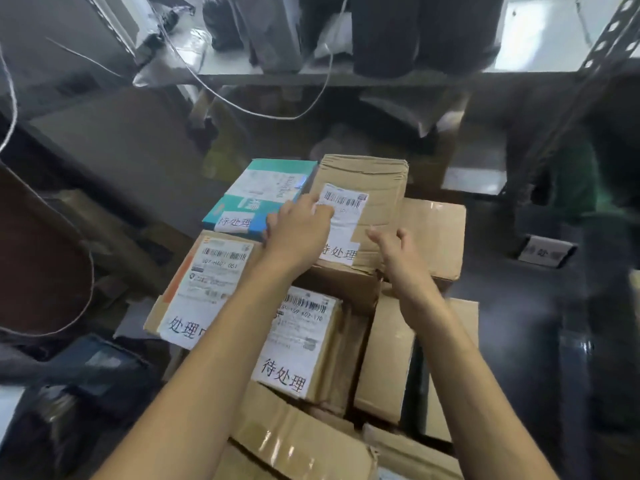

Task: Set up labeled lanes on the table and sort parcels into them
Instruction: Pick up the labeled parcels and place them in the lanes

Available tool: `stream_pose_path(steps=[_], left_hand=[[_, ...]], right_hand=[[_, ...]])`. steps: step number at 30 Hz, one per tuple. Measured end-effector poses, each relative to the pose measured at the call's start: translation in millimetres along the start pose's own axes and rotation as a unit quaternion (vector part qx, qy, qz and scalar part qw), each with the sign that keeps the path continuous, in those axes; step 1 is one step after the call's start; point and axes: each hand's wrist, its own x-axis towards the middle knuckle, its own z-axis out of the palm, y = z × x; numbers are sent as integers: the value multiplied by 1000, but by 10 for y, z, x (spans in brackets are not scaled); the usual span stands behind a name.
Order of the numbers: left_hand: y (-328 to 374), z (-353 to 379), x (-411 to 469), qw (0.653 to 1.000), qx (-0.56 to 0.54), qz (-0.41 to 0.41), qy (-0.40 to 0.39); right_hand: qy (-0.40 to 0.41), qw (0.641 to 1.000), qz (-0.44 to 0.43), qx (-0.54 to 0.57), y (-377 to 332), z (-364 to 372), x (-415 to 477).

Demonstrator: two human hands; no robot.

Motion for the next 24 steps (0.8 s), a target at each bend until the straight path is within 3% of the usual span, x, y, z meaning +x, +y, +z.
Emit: stream_pose_path(steps=[3, 10, 18, 22, 24], left_hand=[[65, 51, 95, 998, 39, -12, -41], [54, -41, 172, 996, -40, -12, -77], [122, -70, 21, 987, -91, 56, -122], [227, -2, -76, 969, -86, 84, -215], [322, 57, -128, 967, -87, 105, -217]], right_hand=[[-8, 999, -6, 51, 94, 94, 59], [23, 997, -3, 70, 76, 74, -63], [160, 976, -37, 145, 175, 138, -418], [212, 957, -80, 180, 265, -67, -636], [224, 948, -97, 203, 277, -251, -749]])
